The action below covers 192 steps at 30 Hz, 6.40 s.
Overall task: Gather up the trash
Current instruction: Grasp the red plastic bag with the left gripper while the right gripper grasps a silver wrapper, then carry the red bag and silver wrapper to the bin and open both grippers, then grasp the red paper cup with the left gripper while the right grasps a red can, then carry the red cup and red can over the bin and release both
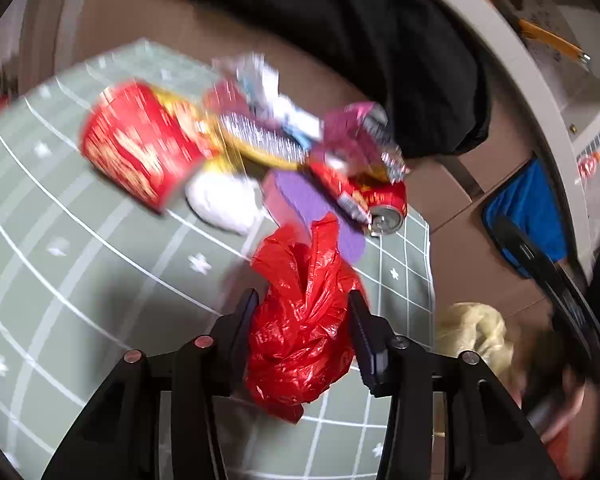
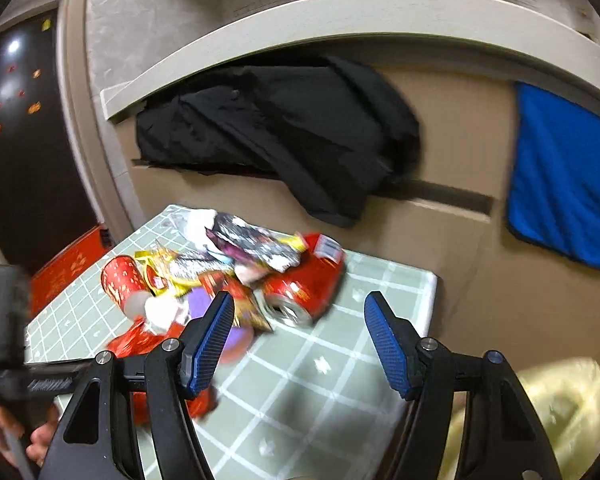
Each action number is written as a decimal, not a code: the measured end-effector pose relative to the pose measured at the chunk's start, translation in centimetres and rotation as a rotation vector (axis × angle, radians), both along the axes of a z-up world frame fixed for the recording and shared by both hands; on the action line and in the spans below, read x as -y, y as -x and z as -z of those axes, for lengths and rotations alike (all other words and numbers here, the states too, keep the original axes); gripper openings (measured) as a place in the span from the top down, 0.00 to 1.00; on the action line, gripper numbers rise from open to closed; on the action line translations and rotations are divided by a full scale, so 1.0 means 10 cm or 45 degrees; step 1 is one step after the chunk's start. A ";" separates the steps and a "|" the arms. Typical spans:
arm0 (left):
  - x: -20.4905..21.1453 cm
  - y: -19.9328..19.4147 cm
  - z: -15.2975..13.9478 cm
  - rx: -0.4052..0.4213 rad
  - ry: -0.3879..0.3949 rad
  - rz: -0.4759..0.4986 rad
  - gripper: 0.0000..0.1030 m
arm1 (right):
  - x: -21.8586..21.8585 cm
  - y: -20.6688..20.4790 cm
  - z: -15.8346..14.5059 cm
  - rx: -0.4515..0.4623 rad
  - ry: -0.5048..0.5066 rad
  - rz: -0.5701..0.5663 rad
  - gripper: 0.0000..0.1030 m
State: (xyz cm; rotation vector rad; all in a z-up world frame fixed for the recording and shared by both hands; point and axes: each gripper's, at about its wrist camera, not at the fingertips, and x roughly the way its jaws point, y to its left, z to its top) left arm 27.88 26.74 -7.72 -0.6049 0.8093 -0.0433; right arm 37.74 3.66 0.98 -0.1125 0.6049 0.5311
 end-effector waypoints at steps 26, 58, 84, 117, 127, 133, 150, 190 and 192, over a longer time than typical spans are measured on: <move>-0.31 0.80 -0.64 0.274 -0.365 -0.255 0.58 | -0.89 -0.33 -0.03 -0.046 0.168 -0.363 0.96; 2.87 -0.01 -1.27 0.507 -0.348 0.448 0.58 | 2.37 1.04 -0.90 0.231 -0.046 0.265 0.96; 3.66 -0.78 -0.20 0.072 -0.220 0.694 0.50 | 3.24 0.41 0.29 -0.160 -0.310 0.385 0.90; 1.79 0.26 -0.82 0.321 -0.563 0.090 0.42 | 2.05 1.13 -0.05 0.036 -0.121 0.370 0.65; 0.97 0.53 -0.72 0.263 -0.503 -0.076 0.42 | 1.11 1.04 -0.12 -0.026 -0.141 0.136 0.65; 0.13 0.72 -0.66 0.233 -0.415 -0.247 0.42 | 0.57 1.01 -0.21 -0.009 -0.147 0.005 0.65; -1.17 -0.37 -0.28 0.145 -0.157 -0.341 0.43 | 0.25 0.68 0.11 -0.061 -0.047 -0.052 0.65; -0.35 0.35 -0.06 0.037 -0.019 0.039 0.96 | -0.31 -1.22 0.95 -0.486 -0.321 -0.008 0.45; -0.36 0.38 -0.03 0.023 -0.011 0.039 0.94 | -0.45 -1.12 0.90 -0.443 -0.223 -0.055 0.48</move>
